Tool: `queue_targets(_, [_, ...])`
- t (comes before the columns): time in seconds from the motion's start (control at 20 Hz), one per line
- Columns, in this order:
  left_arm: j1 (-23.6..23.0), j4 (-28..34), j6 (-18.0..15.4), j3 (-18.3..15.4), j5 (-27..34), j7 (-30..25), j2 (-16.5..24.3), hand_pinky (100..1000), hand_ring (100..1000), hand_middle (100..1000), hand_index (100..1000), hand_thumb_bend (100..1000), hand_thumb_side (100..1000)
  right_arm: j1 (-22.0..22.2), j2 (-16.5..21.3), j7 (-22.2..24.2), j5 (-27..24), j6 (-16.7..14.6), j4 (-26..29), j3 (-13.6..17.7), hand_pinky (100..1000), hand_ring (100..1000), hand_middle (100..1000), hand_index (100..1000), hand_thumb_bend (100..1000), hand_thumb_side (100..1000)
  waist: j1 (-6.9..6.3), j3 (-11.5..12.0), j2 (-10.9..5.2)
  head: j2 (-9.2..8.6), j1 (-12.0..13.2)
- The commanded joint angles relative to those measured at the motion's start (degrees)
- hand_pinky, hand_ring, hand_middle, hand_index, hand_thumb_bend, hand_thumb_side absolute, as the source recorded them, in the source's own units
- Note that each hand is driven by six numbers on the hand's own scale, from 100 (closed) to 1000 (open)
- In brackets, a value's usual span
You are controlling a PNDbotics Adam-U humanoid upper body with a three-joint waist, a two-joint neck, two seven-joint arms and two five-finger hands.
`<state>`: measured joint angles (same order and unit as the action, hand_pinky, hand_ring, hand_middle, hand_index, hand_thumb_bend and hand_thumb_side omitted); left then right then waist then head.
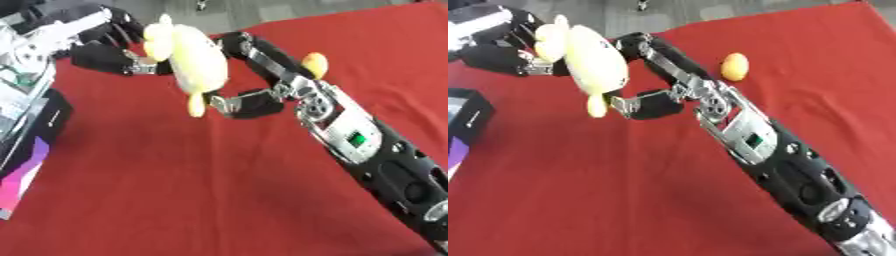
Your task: Pick up the objects with one hand, pass them to the other hand, and then place them into the box on the other side of the table.
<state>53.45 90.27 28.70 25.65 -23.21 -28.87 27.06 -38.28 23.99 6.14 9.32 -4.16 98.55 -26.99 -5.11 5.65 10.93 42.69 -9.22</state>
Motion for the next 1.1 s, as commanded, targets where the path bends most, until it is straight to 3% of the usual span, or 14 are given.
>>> queue_targets(0.05, [1.4,1.5,0.4,-0.4,1.1,-0.7,0.2,796,738,702,782,774,638,-0.1,1.7,0.0,-0.1,-0.5,2.3,0.0,772,649,575,659,100,100,-0.25,0.1,-1.04,-0.52,0.1])
queue_targets(0.8, [-1.4,6.2,1.1,-1.1,1.5,-3.9,5.2,810,752,718,792,741,603,1.9,4.1,-4.3,-1.2,2.3,5.4,0.8,757,627,564,648,100,100,-0.45,0.2,-0.71,-0.70,-0.4])
queue_targets(1.1, [-2.5,8.0,0.9,-2.0,2.1,-6.0,6.7,819,757,723,793,779,542,2.1,4.3,-5.5,-1.1,3.1,5.2,0.9,755,624,562,646,100,100,-0.50,0.2,-0.63,-0.92,-0.7])
